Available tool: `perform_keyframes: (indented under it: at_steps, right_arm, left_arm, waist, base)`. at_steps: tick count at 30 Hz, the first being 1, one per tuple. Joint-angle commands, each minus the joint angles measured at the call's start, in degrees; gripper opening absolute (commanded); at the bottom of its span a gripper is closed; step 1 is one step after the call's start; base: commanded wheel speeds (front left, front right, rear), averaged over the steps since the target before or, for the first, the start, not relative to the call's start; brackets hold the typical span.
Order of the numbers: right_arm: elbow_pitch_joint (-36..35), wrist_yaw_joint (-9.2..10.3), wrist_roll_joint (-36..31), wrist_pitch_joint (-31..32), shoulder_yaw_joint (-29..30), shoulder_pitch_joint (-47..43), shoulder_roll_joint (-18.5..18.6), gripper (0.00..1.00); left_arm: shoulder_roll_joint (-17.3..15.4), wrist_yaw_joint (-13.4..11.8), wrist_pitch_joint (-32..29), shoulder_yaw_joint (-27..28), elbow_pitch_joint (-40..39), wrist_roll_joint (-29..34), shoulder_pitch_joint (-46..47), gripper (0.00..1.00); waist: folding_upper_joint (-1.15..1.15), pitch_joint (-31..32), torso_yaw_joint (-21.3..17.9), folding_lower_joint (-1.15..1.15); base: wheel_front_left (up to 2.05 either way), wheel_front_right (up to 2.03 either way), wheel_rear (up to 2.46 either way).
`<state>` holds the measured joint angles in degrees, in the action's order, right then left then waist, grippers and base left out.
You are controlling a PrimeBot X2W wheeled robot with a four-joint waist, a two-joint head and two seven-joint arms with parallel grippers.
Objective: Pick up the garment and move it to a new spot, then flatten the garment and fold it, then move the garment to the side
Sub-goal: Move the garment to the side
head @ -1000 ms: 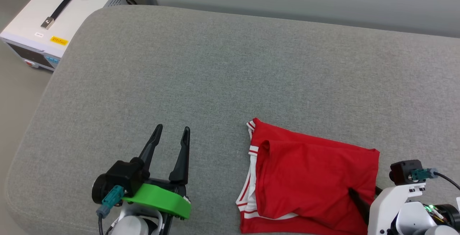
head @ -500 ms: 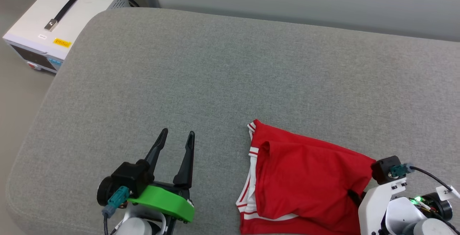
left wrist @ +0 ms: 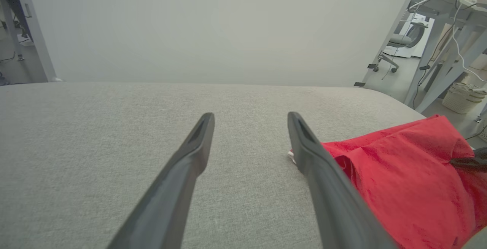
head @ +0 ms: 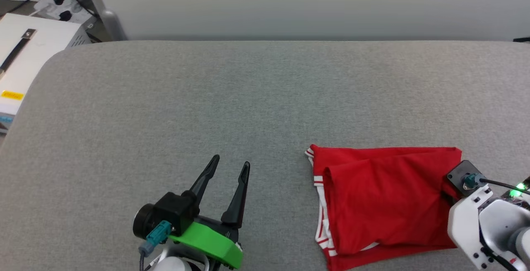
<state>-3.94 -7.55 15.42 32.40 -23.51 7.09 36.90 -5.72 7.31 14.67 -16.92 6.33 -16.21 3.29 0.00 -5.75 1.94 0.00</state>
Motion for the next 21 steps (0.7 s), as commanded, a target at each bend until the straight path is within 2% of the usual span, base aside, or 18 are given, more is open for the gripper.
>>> perform_keyframes:
  at_steps: [1, 7, 11, 14, 21]
  right_arm:
    - [-1.13, 0.06, 0.80, 0.52, -2.37, 3.97, 5.85, 0.00]
    - [0.82, 0.06, 2.81, -1.12, -5.22, 10.36, 13.93, 0.00]
    - [5.39, 0.06, 2.86, -3.13, -6.14, 14.10, 16.78, 0.00]
    - [10.53, 0.06, 3.12, -6.60, -5.27, 17.21, 17.65, 0.00]
    - [22.94, 0.06, 0.07, -14.41, -1.96, 23.10, 16.76, 0.00]
  left_arm:
    - [0.20, 0.18, 0.33, -1.33, -1.27, 0.28, 0.55, 1.00]
    - [0.08, 0.18, 0.33, -3.19, -4.10, 1.39, 3.53, 1.00]
    - [-1.11, 0.18, 0.33, -4.61, -5.62, 2.03, 6.05, 1.00]
    - [-2.36, 0.18, 0.33, -5.60, -6.60, 2.55, 8.37, 1.00]
    - [-4.92, 0.18, 0.17, -6.04, -9.48, 3.31, 13.25, 1.00]
  waist:
    - [0.00, -1.10, -7.16, 0.00]
    - [0.00, -7.12, -12.07, 0.00]
    - [0.00, -11.32, -14.60, 0.00]
    - [0.00, -14.65, -15.55, 0.00]
    - [0.00, -21.02, -15.96, 0.00]
  base:
    - [0.00, 0.00, 0.00]
    - [0.00, 0.00, 0.00]
    - [0.00, 0.00, 0.00]
    - [0.00, 0.00, 0.00]
    - [0.00, 0.00, 0.00]
